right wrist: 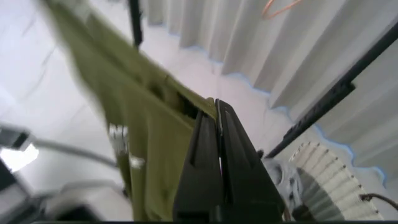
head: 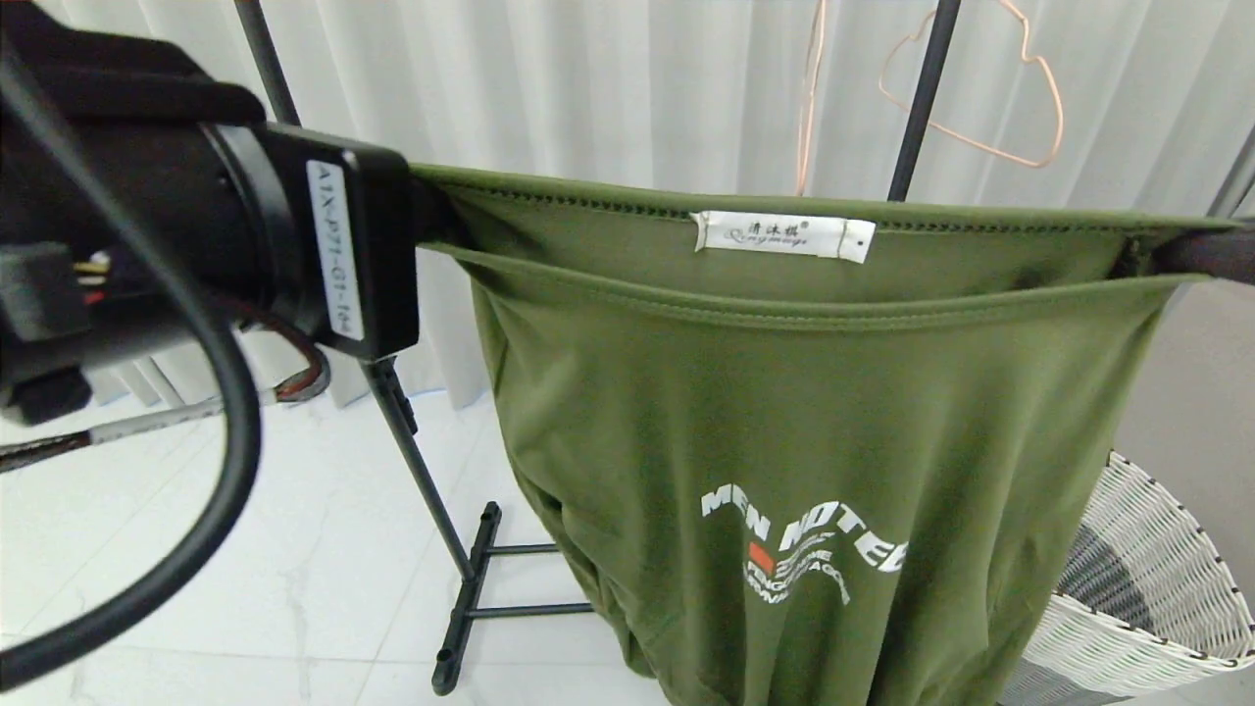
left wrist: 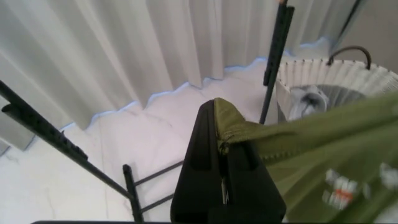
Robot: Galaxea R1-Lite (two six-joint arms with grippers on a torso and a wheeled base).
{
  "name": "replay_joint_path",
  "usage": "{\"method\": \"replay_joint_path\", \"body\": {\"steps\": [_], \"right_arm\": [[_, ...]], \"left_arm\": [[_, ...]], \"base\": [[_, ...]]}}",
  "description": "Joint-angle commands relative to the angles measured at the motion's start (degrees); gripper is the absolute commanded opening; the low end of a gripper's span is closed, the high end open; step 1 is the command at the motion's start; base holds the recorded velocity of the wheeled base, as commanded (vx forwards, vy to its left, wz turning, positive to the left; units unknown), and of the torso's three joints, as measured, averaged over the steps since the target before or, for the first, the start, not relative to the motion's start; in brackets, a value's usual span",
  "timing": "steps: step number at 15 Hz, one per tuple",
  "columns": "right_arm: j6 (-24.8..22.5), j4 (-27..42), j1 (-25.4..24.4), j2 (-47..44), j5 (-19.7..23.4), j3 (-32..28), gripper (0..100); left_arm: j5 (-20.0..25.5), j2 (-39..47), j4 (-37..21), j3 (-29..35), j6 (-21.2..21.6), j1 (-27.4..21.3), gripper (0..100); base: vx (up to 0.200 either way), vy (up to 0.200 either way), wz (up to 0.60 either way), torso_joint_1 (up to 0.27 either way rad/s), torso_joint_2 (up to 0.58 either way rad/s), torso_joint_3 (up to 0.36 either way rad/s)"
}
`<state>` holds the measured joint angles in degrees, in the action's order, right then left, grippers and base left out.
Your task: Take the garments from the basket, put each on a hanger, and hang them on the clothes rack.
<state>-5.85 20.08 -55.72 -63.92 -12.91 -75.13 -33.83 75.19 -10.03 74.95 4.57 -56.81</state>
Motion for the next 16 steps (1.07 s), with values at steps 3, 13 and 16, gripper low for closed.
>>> {"method": "replay_joint_path", "body": {"steps": [3, 13, 16], "right_arm": [[-0.13, -9.71, 2.64, -7.72, -0.01, -0.37, 0], [-3.38, -12.34, 2.2, -9.74, -4.76, -2.74, 0], [-3.38, -5.58, 2.29, -7.19, -5.02, -5.11, 0]], "left_arm": [[-0.1, -9.36, -0.25, -9.03, 0.0, -8.67, 0], [2.1, -14.46, 0.36, -15.09, 2.64, -16.84, 0], [2.28, -8.92, 0.36, -6.66, 2.9, -6.47, 0]], "base": [[0.0, 0.0, 0.0, 0.0, 0.0, 0.0], [0.0, 0.0, 0.0, 0.0, 0.0, 0.0], [0.0, 0.0, 0.0, 0.0, 0.0, 0.0]]}}
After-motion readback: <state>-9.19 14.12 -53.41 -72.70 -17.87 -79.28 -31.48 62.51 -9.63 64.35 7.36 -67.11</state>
